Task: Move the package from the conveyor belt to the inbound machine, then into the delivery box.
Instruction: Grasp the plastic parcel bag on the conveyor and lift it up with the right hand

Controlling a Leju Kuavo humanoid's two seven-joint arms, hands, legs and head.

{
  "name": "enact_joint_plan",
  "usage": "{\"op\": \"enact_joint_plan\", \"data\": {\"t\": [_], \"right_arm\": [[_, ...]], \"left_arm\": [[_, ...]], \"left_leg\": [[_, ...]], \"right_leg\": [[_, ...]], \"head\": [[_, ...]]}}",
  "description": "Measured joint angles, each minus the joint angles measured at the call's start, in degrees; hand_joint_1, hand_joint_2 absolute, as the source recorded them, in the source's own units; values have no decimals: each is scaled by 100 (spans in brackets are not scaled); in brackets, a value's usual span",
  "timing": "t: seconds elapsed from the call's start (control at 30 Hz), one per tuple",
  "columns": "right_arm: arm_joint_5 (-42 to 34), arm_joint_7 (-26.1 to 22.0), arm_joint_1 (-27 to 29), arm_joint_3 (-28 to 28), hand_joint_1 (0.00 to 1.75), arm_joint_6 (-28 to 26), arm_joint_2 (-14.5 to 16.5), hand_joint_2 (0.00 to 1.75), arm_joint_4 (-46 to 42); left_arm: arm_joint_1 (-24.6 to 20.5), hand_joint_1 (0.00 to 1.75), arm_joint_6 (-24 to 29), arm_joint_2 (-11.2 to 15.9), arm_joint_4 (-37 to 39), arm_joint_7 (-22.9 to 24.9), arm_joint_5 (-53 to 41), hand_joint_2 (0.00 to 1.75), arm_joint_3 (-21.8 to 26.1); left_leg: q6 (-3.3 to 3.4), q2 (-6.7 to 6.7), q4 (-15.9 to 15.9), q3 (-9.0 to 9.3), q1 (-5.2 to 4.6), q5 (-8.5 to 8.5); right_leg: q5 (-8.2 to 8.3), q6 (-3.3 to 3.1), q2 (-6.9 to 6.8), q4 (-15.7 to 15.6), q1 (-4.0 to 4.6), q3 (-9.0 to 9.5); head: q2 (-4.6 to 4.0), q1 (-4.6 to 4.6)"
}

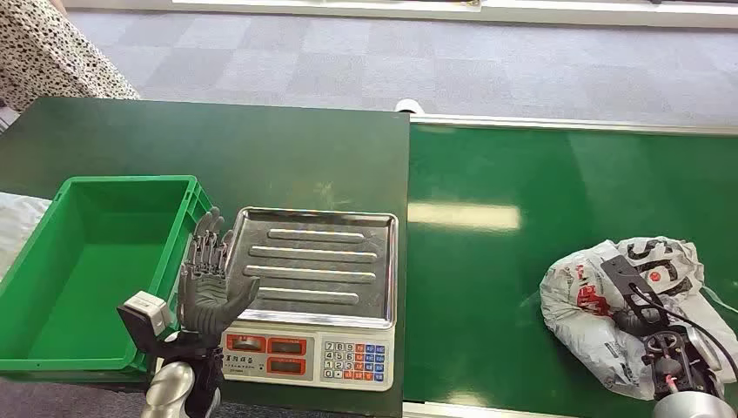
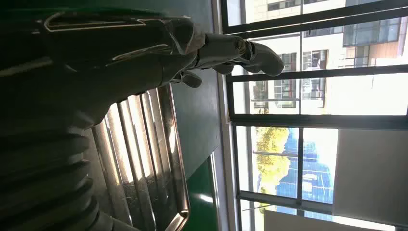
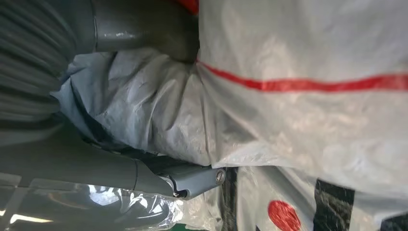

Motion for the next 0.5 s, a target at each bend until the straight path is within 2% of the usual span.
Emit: {"op": "enact_joint_plan", "data": {"t": [0.17,0.5], "right_arm": [[5,-113,-21,0,175,-33,4,175,1],[-114,-741,-66,13,175,-352,148,175,-22]], "left_arm": [[8,0,50,8,-1,0,16,175,-22],[244,0,166,26,-172,-42,29,175,-7]], "left_leg": [[0,-1,0,0,0,0],[0,5,-2,-8,0,0]], "right_leg": [[0,0,1,0,1,2],[1,-1,6,1,1,1]], "head": [[0,0],[0,1]]}}
